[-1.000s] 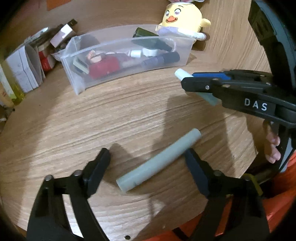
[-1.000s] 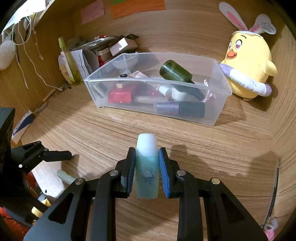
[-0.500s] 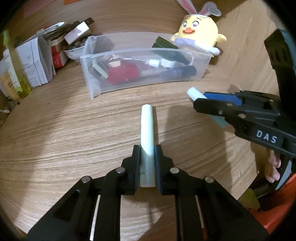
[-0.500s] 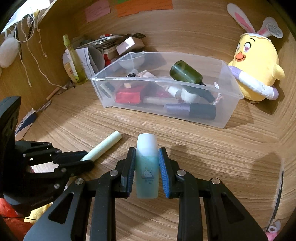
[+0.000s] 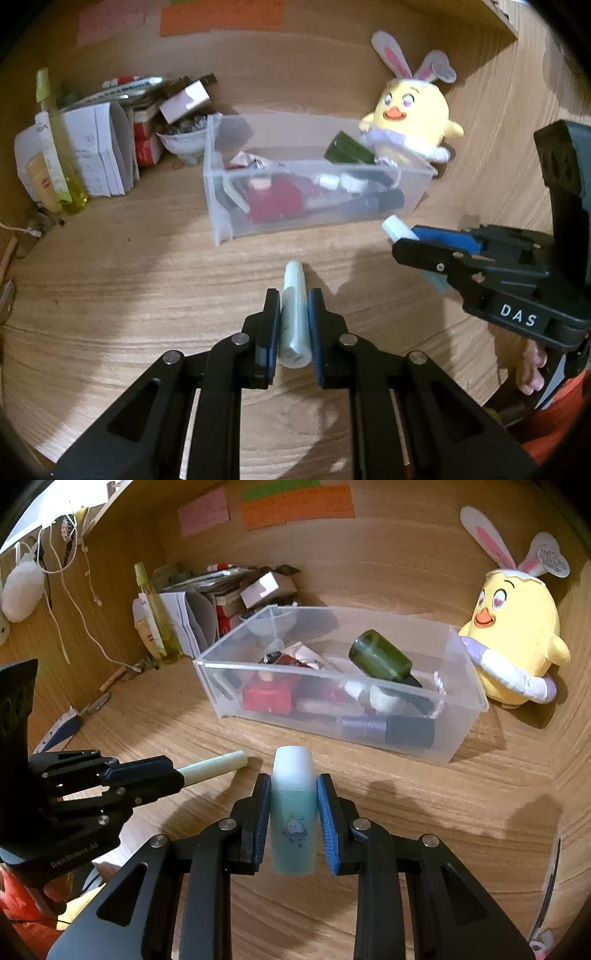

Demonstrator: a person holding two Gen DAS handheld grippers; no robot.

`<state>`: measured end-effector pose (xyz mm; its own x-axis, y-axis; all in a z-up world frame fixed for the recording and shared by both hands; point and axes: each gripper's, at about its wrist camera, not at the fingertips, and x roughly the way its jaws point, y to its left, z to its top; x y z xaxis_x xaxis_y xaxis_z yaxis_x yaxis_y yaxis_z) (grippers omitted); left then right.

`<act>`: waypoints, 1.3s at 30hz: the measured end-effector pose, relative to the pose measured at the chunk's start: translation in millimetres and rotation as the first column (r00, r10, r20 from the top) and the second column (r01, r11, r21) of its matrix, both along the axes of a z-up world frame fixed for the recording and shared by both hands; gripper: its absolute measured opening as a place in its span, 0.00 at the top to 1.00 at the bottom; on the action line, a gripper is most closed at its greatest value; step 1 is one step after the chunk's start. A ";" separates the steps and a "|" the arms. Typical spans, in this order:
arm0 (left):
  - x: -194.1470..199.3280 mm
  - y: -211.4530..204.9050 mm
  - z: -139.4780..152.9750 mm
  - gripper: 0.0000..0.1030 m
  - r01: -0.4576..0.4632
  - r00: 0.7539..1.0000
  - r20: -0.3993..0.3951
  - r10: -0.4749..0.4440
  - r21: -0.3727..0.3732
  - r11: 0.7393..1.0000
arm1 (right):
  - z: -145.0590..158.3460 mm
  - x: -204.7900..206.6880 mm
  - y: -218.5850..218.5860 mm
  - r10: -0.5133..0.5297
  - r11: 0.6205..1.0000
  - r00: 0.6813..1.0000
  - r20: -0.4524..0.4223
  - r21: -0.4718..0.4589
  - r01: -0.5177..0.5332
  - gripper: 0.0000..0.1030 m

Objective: Organize objects
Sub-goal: 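Lift the white stick and teal bottle and carry both over the clear box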

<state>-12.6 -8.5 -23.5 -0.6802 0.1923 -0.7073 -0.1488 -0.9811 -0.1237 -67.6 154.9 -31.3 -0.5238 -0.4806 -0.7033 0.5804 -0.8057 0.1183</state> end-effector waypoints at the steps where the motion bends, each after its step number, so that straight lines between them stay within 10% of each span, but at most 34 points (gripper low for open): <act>1: 0.0 -0.8 2.6 0.86 -0.004 1.000 -0.008 0.005 0.001 1.000 | 1.6 -0.5 -0.5 0.001 1.000 1.000 -0.002 -0.005 -0.001 0.78; 39: -32.4 -12.9 90.9 0.86 -0.034 0.974 -0.224 0.047 0.061 0.998 | 40.5 -33.7 -9.6 0.006 0.996 0.996 -0.092 -0.091 -0.015 0.78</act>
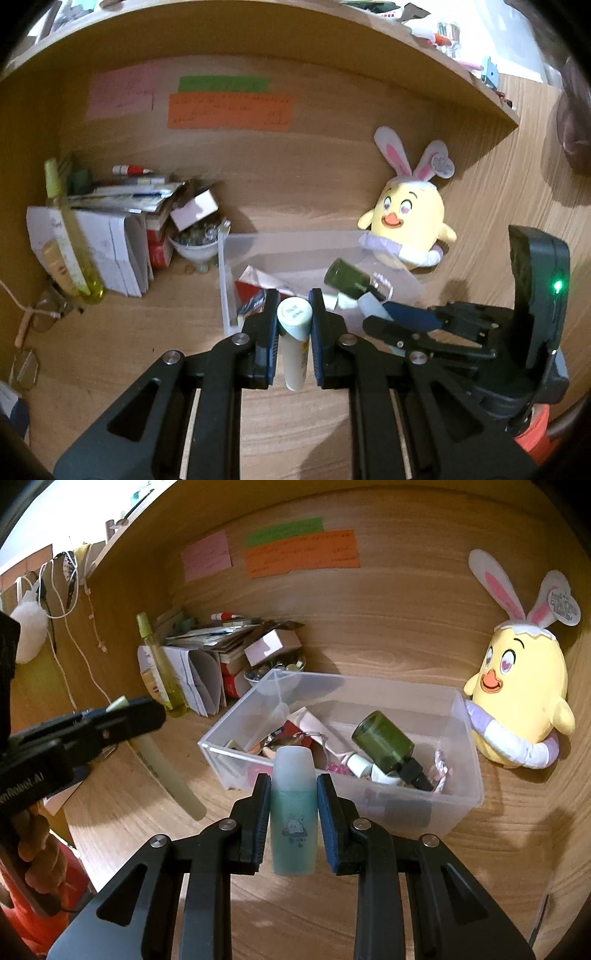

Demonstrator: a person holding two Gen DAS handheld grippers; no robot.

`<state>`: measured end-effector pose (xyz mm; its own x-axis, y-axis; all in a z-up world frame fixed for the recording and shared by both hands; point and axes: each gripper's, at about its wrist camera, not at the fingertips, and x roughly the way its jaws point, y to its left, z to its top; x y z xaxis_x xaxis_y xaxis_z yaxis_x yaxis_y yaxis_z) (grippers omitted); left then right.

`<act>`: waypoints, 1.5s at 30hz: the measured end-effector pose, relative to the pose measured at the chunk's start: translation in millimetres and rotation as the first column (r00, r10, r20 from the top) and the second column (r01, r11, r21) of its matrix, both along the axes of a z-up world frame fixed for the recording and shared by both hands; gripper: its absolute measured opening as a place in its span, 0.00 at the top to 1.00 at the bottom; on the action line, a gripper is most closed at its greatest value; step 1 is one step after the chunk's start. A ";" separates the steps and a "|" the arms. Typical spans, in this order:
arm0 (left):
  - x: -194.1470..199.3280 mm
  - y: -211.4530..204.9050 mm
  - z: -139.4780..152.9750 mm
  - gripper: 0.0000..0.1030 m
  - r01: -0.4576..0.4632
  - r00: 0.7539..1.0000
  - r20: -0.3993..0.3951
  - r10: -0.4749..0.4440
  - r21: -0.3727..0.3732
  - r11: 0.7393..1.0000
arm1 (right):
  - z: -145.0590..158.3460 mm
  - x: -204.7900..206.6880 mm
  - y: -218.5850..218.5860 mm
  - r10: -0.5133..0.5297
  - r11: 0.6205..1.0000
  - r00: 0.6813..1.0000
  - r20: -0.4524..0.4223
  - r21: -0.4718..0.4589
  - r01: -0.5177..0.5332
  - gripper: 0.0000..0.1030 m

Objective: Organize objects
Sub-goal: 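Lift the white stick and teal bottle and carry both over the clear box, then lower the white stick into the clear box and open the left tool while the right tool holds the bottle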

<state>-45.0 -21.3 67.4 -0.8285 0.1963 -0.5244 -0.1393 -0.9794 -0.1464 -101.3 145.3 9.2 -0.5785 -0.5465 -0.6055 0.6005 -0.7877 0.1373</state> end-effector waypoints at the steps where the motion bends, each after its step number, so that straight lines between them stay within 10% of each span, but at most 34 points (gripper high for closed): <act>1: -2.7 0.3 2.4 0.86 0.003 1.000 -0.003 -0.003 0.005 1.000 | 1.1 -1.8 0.0 -0.003 1.000 1.000 -0.004 0.000 0.003 0.78; 20: -35.3 -3.0 31.3 0.86 -0.012 0.997 -0.074 0.014 0.023 1.000 | 21.6 -34.5 -5.0 -0.040 0.998 0.996 -0.082 0.048 0.044 0.78; 36: -94.3 -4.8 -6.8 0.86 -0.023 0.999 0.043 0.021 0.035 0.999 | 1.1 -47.9 -6.0 -0.016 0.994 1.000 -0.017 0.103 0.018 0.78; 45: -105.6 1.3 -17.8 0.86 0.011 0.997 0.081 -0.016 0.056 0.998 | -29.4 1.3 15.2 0.062 0.983 0.997 0.052 0.168 -0.070 0.55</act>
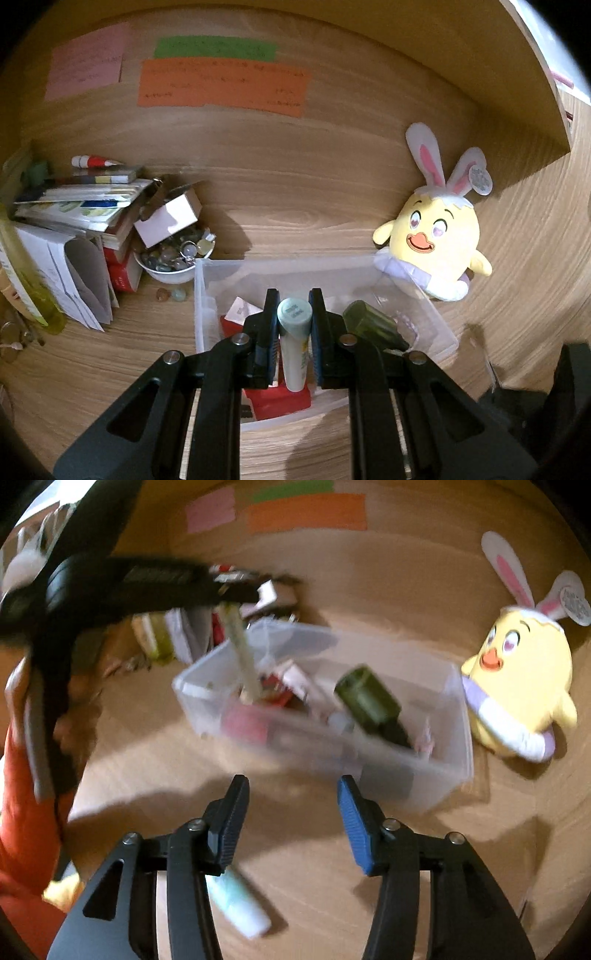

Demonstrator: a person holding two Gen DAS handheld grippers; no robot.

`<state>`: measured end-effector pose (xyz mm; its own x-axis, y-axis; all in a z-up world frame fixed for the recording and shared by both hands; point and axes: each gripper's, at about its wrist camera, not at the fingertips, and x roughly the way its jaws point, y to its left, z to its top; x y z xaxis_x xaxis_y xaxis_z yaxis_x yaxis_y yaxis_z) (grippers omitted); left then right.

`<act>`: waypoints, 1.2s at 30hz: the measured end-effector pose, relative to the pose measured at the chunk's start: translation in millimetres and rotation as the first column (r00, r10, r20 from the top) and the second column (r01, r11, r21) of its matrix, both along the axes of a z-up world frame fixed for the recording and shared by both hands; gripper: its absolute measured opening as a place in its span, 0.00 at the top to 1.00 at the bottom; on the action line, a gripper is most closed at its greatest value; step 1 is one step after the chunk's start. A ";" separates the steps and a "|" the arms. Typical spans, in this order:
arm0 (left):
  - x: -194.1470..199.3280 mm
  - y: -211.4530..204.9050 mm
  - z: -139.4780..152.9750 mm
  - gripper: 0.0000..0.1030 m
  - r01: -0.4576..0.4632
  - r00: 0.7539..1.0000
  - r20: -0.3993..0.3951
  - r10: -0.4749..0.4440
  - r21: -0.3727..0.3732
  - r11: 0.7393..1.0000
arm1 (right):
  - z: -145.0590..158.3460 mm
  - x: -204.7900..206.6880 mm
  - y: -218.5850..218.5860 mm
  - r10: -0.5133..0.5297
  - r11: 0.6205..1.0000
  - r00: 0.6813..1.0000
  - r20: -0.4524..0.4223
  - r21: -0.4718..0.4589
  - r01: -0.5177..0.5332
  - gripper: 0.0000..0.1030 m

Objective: Organize objects
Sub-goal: 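Lower the white stick into the clear box and open the left tool while the right tool holds the bottle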

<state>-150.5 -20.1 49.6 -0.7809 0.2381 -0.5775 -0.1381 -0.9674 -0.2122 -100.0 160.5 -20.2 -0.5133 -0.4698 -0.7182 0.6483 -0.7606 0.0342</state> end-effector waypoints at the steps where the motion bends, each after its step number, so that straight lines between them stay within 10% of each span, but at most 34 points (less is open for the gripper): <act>1: -0.6 1.0 -0.8 0.86 0.005 1.000 0.004 -0.005 0.004 1.000 | -3.9 6.2 2.0 0.019 1.000 1.000 0.018 0.000 -0.019 0.54; 12: -12.3 10.5 -18.1 0.86 0.034 0.997 0.070 -0.036 0.030 0.999 | -39.7 49.6 -14.0 0.118 0.988 0.991 0.068 0.096 -0.125 0.54; 17: -15.4 8.4 -18.7 0.85 0.018 0.997 0.078 -0.017 -0.003 1.000 | -48.1 54.7 -20.3 0.135 0.981 0.988 0.072 0.133 -0.144 0.77; 24: -17.6 0.3 -25.7 0.80 -0.023 0.995 0.093 0.026 -0.040 0.999 | -49.1 49.4 -22.2 0.101 0.986 0.993 0.060 0.129 -0.108 0.78; 36: -7.0 -8.3 -34.8 0.47 -0.018 0.993 0.115 0.024 -0.059 0.998 | -2.3 9.2 -15.1 -0.003 1.000 0.999 -0.034 0.006 0.004 0.78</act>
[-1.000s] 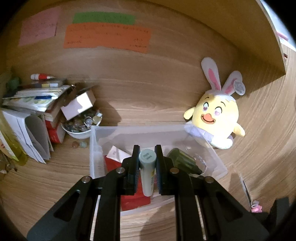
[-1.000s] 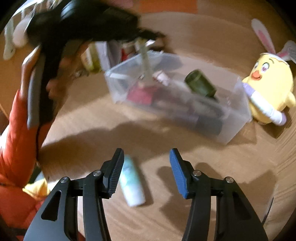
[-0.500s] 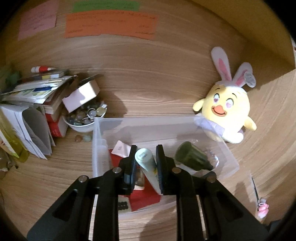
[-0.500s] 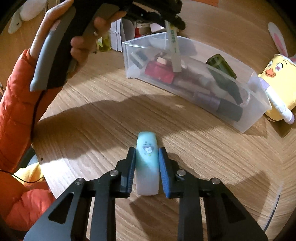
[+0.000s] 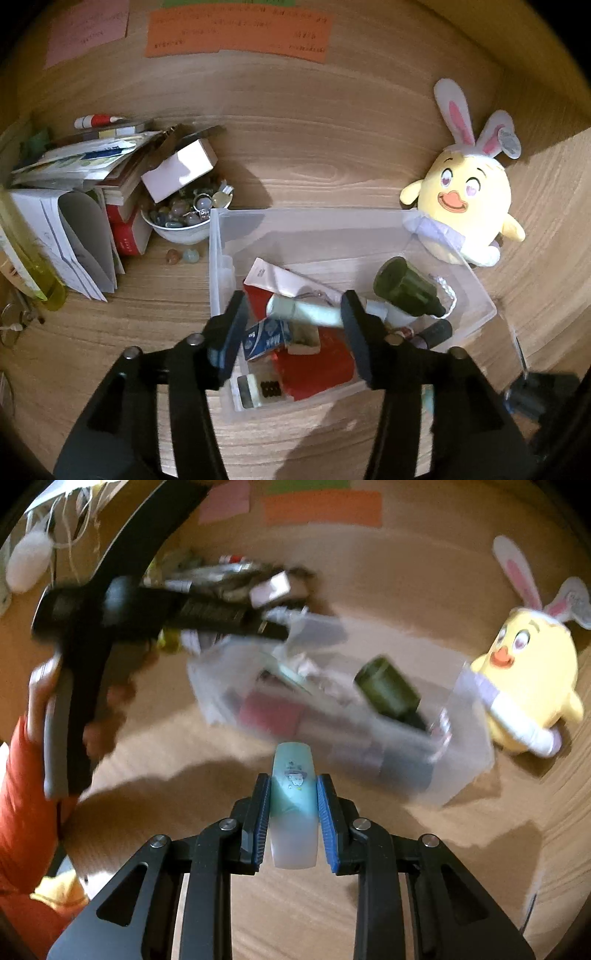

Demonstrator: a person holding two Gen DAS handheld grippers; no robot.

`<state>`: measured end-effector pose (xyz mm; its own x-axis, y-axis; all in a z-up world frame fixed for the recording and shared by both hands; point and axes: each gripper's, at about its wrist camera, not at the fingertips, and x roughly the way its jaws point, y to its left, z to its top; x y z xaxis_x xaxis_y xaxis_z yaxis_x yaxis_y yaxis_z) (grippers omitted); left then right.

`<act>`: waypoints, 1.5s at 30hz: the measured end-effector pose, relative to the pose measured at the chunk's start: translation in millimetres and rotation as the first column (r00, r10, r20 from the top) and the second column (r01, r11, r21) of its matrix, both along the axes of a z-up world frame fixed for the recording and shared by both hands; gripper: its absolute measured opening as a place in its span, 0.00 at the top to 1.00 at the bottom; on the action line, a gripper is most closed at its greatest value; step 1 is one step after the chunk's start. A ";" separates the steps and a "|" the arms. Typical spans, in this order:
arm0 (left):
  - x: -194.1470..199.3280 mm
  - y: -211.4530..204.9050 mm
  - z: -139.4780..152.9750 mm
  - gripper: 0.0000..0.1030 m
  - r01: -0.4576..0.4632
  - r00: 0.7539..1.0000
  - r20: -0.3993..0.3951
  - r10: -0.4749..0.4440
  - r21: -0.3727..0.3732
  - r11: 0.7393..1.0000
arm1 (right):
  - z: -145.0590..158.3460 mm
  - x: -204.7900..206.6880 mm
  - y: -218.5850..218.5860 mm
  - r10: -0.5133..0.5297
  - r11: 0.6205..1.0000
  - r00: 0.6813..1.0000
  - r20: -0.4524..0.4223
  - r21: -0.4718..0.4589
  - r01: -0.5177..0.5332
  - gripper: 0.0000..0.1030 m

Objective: Organize objects
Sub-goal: 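Lower the white stick into the clear box and open the left tool while the right tool holds the bottle, then lower the teal bottle into the clear box and open the right tool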

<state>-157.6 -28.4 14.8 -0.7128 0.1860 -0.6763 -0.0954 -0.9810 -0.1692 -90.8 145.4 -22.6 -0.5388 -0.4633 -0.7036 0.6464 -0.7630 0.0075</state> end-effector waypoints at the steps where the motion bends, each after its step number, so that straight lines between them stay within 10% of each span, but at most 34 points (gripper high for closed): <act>1: 2.2 0.1 1.2 0.45 0.002 1.000 -0.005 -0.002 -0.003 1.000 | 4.4 -3.9 0.2 -0.007 1.000 1.000 -0.007 -0.012 0.007 0.78; 14: 38.7 -4.7 12.8 0.08 -0.034 0.996 -0.087 0.028 -0.069 0.997 | 37.5 -56.5 -19.8 -0.053 0.999 0.996 -0.073 -0.017 0.052 0.78; 31: 50.9 -22.4 -8.7 0.06 -0.084 0.996 -0.048 0.081 -0.066 0.994 | 11.2 -85.9 -57.2 -0.051 0.998 0.999 -0.002 0.045 0.051 0.77; 45: 66.4 -21.8 -3.7 0.06 -0.085 0.994 -0.070 0.083 -0.036 0.996 | 28.3 -52.1 -18.2 -0.096 0.995 0.995 -0.031 0.006 0.097 0.40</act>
<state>-91.2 -50.1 11.0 -0.7694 0.0981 -0.6312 -0.0223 -0.9917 -0.1269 -142.8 127.3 5.7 -0.6020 -0.4031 -0.6893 0.5696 -0.8217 -0.0169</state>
